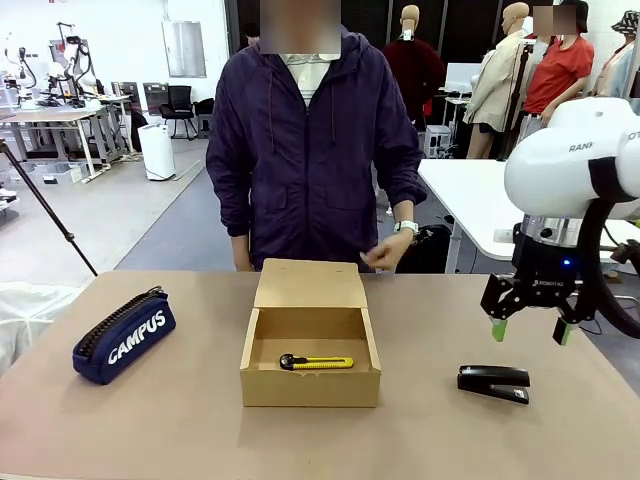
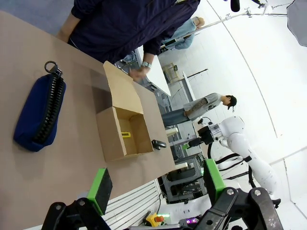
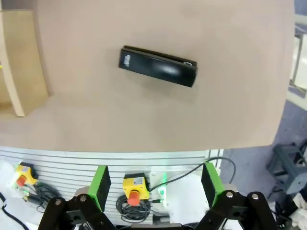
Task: Pack the items into the box.
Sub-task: Pick up the item specified by the human and place it in the Mailer Box.
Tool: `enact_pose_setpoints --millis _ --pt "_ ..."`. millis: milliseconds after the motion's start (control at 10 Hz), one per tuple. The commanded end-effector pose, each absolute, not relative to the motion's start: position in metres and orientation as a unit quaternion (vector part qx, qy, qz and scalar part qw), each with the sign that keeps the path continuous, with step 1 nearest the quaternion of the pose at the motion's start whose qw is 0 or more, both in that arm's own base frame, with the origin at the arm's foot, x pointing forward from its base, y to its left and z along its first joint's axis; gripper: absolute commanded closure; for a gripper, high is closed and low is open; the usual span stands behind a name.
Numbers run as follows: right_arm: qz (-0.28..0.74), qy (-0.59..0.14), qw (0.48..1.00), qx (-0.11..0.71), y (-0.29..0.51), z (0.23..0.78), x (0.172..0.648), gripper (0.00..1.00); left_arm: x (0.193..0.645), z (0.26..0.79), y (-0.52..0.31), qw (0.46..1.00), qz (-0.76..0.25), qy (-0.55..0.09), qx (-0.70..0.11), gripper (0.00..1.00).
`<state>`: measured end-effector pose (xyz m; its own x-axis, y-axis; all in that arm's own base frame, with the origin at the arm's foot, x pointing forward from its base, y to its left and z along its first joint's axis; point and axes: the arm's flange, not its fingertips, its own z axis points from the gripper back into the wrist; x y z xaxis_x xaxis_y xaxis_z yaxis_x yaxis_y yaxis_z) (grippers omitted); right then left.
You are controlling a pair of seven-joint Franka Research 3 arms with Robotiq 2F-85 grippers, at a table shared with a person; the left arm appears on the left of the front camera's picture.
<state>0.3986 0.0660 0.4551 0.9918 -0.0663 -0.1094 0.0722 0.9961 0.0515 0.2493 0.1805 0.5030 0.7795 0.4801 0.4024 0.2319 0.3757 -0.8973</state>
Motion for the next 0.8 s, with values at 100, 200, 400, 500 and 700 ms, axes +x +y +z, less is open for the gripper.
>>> enact_pose_setpoints --millis 100,200,400,500,700 --pt "-0.018 0.042 0.997 0.059 0.066 0.458 0.398 0.00 0.250 0.505 0.180 0.758 0.078 -0.329 -0.558 0.00" --pt "-0.032 0.051 0.997 0.038 0.066 0.457 0.399 0.00 0.250 0.505 0.180 0.758 0.078 -0.329 -0.558 0.00" --pt "0.169 0.003 0.986 0.013 0.060 0.443 0.438 0.00 0.250 0.505 0.180 0.758 0.078 -0.329 -0.558 0.00" --pt "0.332 -0.003 0.942 0.054 0.059 0.437 0.446 0.00 0.250 0.505 0.180 0.758 0.078 -0.329 -0.558 0.00" --pt "0.604 -0.020 0.792 0.091 0.047 0.431 0.448 0.00 0.250 0.505 0.180 0.758 0.078 -0.329 -0.558 0.00"
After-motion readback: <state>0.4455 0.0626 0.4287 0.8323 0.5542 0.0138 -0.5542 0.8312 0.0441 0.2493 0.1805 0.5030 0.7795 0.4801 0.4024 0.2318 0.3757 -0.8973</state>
